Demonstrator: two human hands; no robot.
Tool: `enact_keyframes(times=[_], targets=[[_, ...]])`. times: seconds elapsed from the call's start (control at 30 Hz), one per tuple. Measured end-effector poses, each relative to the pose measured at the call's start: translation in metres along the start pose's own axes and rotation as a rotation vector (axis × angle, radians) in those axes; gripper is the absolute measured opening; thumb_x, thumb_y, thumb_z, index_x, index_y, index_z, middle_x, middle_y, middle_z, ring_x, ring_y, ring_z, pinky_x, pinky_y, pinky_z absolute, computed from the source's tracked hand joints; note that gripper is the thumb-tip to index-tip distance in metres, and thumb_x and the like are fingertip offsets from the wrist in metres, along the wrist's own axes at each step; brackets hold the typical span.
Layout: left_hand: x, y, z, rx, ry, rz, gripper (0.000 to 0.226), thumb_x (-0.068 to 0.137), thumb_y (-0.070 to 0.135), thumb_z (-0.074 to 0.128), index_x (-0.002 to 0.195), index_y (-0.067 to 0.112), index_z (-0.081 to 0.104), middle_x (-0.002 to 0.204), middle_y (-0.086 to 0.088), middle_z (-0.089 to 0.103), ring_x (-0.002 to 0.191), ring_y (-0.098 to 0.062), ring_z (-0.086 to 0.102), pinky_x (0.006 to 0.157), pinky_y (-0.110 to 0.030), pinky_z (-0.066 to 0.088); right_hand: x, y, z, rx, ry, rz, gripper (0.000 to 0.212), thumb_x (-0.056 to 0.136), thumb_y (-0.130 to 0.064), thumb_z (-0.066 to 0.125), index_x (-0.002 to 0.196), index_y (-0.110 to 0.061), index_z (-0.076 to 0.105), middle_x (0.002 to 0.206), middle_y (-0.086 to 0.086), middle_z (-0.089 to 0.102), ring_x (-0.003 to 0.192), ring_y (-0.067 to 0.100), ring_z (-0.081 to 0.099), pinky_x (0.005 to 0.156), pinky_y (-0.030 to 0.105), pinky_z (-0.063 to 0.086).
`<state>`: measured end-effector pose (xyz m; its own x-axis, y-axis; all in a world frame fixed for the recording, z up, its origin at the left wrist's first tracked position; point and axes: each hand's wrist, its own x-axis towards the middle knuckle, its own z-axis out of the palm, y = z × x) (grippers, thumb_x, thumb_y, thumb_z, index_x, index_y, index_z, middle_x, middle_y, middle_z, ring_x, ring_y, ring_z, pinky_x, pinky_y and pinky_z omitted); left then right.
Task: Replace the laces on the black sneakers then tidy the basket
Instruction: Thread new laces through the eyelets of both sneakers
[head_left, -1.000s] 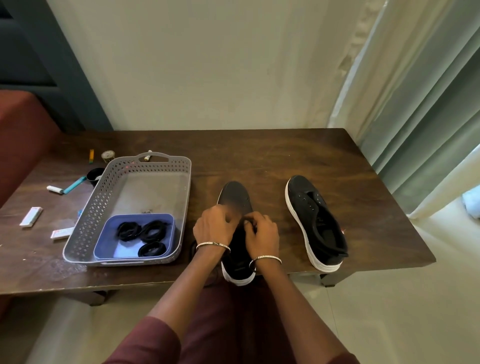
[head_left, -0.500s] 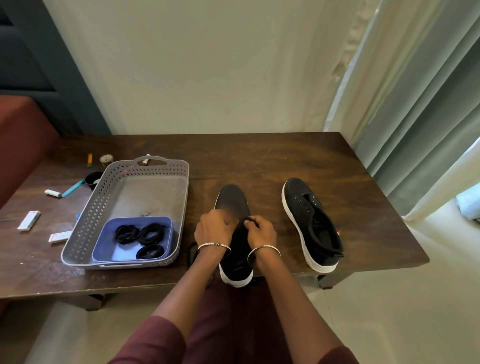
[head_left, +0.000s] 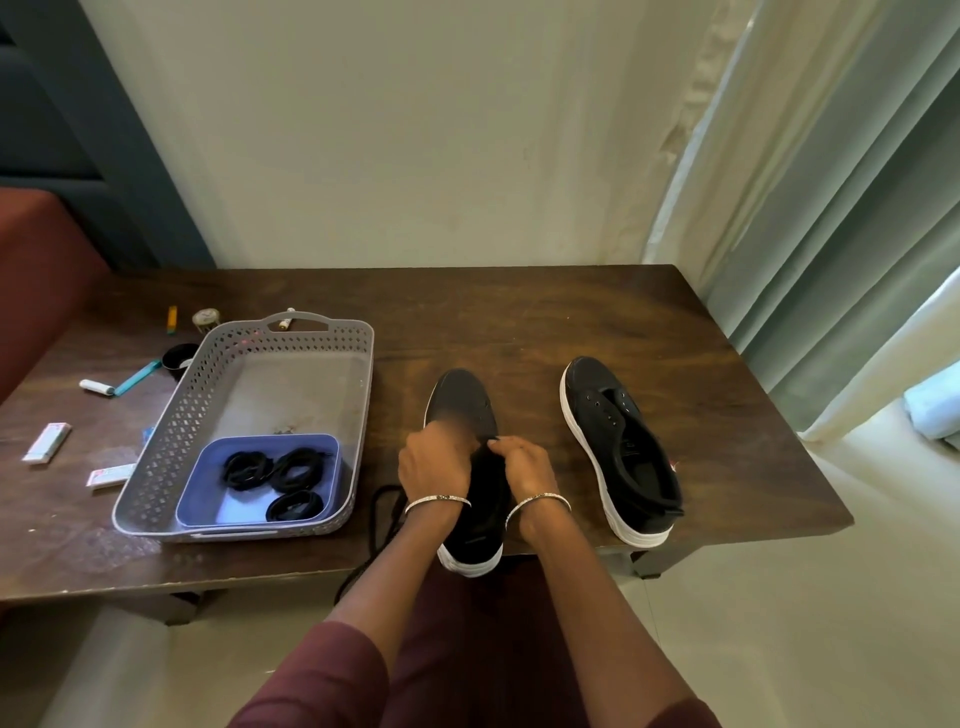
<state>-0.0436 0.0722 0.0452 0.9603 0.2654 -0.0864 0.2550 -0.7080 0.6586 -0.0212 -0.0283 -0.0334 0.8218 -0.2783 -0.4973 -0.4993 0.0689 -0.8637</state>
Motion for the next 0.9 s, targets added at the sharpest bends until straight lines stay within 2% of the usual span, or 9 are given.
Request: enact_keyframes(times=[0.13,0.23,0.37,0.47,0.57,0.63,0.73,0.83,0.9], targets=[[0.013,-0.005,0.000,0.013,-0.028,-0.011,0.030,0.087,0.016,0.067,0.061,0.025,0.053,0.069,0.002,0.056,0.087,-0.033,0.064,0.063,-0.030,0.035,0.001,-0.010,-0.007,0.039,-0.038,0.031,0.023,0.091,-0.023,0.058,0.089,-0.010,0.077,0.085,0.005,0.072,0.086,0.021,0.066,0.084,0.036,0.050],[0.023,-0.007,0.000,0.044,-0.069,0.016,0.032,0.082,0.021,0.076,0.059,0.028,0.055,0.060,0.014,0.045,0.073,-0.023,0.058,0.056,-0.027,0.032,0.008,-0.010,-0.007,-0.146,-0.055,-0.070,0.015,0.092,-0.020,0.064,0.091,-0.015,0.078,0.093,0.003,0.076,0.095,0.021,0.069,0.095,0.041,0.054],[0.034,-0.015,0.001,0.020,-0.116,0.049,0.034,0.080,0.018,0.077,0.056,0.028,0.054,0.057,0.014,0.045,0.065,-0.018,0.052,0.052,-0.026,0.030,0.028,0.000,-0.004,-0.273,-0.052,-0.105,0.008,0.085,-0.016,0.071,0.084,-0.017,0.079,0.089,0.002,0.077,0.092,0.022,0.072,0.093,0.046,0.056],[0.035,-0.022,0.004,-0.008,-0.109,0.096,0.015,0.080,0.030,0.080,0.074,0.030,0.066,0.074,0.013,0.063,0.092,-0.020,0.065,0.064,-0.020,0.036,0.014,-0.014,-0.003,-0.376,-0.034,-0.149,0.014,0.092,-0.017,0.066,0.092,-0.011,0.079,0.094,0.007,0.076,0.094,0.022,0.069,0.093,0.040,0.055],[0.020,-0.029,0.010,0.059,0.088,0.053,0.026,0.086,0.037,0.069,0.110,0.029,0.065,0.120,0.003,0.058,0.121,-0.024,0.047,0.096,-0.042,0.032,0.009,-0.019,-0.002,-0.508,0.000,-0.177,0.023,0.095,-0.019,0.060,0.092,-0.003,0.076,0.092,0.012,0.074,0.090,0.026,0.067,0.083,0.036,0.054],[0.004,-0.029,0.011,0.012,0.155,0.029,0.033,0.082,0.043,0.069,0.111,0.028,0.060,0.120,0.002,0.055,0.120,-0.024,0.046,0.097,-0.044,0.030,0.008,-0.023,0.000,-0.543,-0.001,-0.158,0.026,0.093,-0.018,0.058,0.084,0.001,0.072,0.087,0.016,0.071,0.086,0.029,0.066,0.078,0.038,0.053],[-0.010,-0.036,0.020,0.050,0.028,-0.012,0.049,0.075,0.054,0.074,0.111,0.029,0.053,0.117,0.006,0.054,0.117,-0.022,0.049,0.095,-0.043,0.034,0.008,-0.032,0.004,-0.523,-0.026,-0.057,0.027,0.092,-0.018,0.056,0.071,-0.002,0.063,0.076,0.013,0.062,0.076,0.027,0.057,0.070,0.035,0.044],[-0.011,-0.041,0.023,0.022,-0.006,-0.013,0.049,0.075,0.057,0.075,0.106,0.029,0.050,0.103,0.009,0.053,0.109,-0.020,0.055,0.092,-0.043,0.038,0.014,-0.037,0.006,-0.372,-0.071,0.069,0.030,0.087,-0.014,0.057,0.105,0.008,0.066,0.092,0.016,0.065,0.079,0.028,0.059,0.069,0.037,0.048],[-0.010,-0.040,0.021,-0.018,-0.001,0.016,0.044,0.075,0.052,0.077,0.099,0.032,0.046,0.097,0.011,0.051,0.103,-0.019,0.056,0.090,-0.043,0.040,0.013,-0.042,0.005,-0.317,-0.090,0.121,0.036,0.086,-0.012,0.059,0.115,0.008,0.062,0.089,0.014,0.064,0.068,0.023,0.057,0.057,0.031,0.044]])
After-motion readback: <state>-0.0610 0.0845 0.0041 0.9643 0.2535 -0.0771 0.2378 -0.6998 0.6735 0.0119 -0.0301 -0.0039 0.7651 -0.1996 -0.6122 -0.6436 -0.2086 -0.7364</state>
